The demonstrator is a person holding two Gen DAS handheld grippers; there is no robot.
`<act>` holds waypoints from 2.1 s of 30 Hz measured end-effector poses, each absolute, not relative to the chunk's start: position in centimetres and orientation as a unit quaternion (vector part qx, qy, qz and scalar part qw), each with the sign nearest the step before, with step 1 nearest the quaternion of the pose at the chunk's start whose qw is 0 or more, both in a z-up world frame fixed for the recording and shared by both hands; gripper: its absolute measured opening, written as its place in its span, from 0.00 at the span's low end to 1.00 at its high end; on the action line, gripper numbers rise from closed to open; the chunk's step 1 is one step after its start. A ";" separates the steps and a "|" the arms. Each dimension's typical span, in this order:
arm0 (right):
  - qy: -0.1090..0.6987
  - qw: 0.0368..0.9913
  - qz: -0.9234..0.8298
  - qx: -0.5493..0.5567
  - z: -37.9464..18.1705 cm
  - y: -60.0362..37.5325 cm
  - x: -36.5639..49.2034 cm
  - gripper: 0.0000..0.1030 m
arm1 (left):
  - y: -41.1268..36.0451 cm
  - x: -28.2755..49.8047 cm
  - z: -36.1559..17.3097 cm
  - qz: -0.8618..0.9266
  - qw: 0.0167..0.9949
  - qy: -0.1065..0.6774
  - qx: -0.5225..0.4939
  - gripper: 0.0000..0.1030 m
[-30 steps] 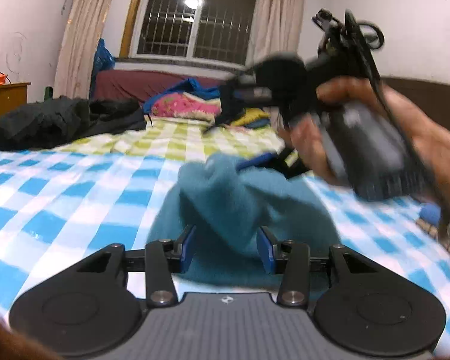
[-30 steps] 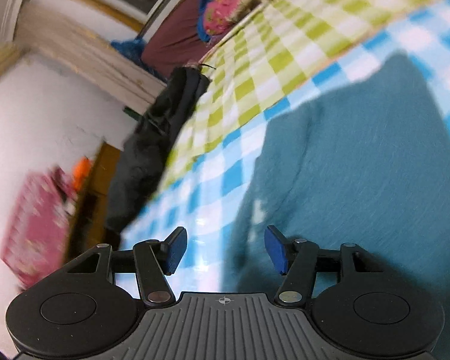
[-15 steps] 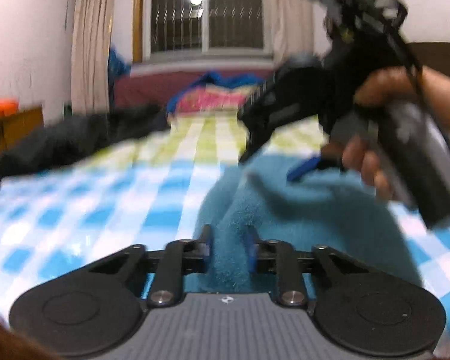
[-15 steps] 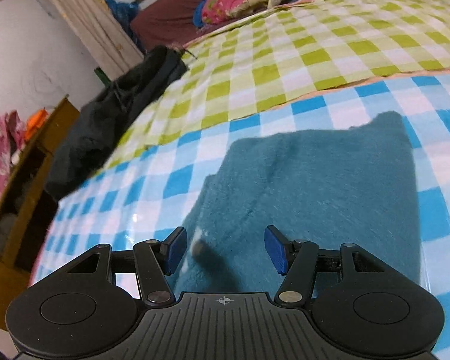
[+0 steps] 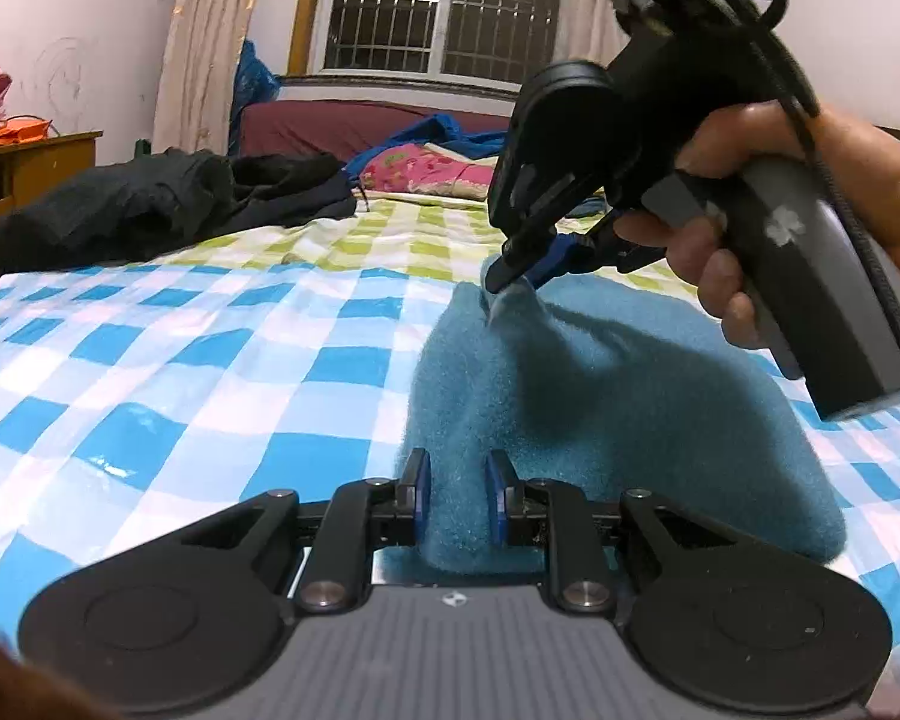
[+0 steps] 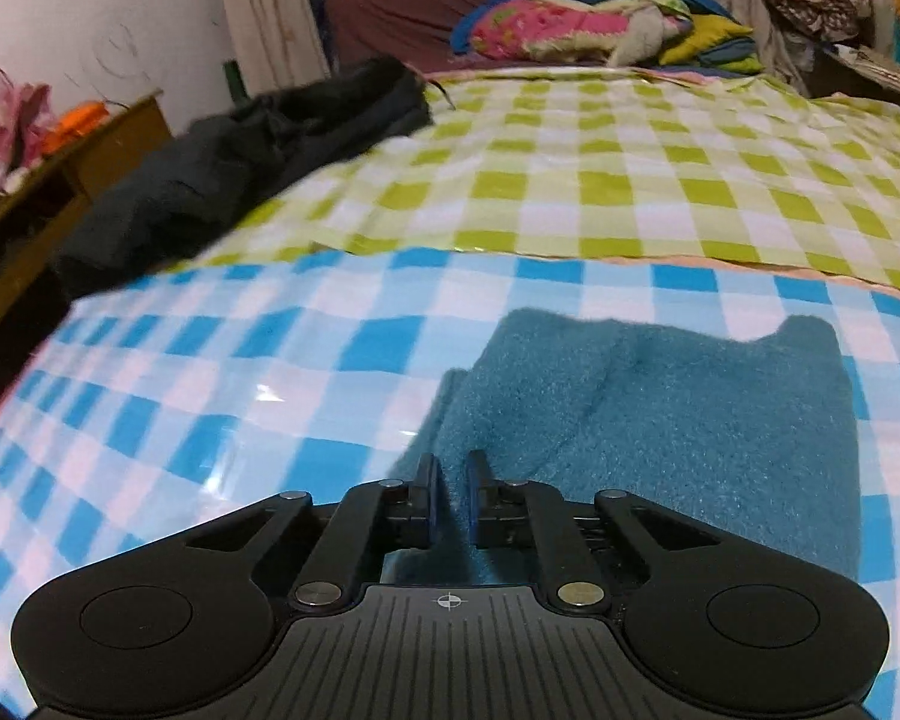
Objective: Fold small clothes
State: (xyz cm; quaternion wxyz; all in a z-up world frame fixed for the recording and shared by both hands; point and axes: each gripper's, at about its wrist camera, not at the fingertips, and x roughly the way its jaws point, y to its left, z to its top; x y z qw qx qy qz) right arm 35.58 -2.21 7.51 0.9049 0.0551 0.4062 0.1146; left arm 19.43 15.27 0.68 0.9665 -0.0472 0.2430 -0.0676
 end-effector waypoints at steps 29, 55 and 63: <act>0.354 0.906 0.210 0.100 8.9 -6.9 29.4 0.51 | 16.5 20.1 1.3 -0.013 0.957 0.287 -0.039 0.36; 0.386 0.891 0.164 0.176 0.8 -17.7 24.2 0.82 | 16.6 23.1 1.5 -0.057 0.955 0.292 -0.017 0.69; 0.406 0.859 0.200 0.241 -1.1 -16.1 25.7 0.71 | 17.2 22.9 1.4 -0.103 0.940 0.314 -0.081 0.44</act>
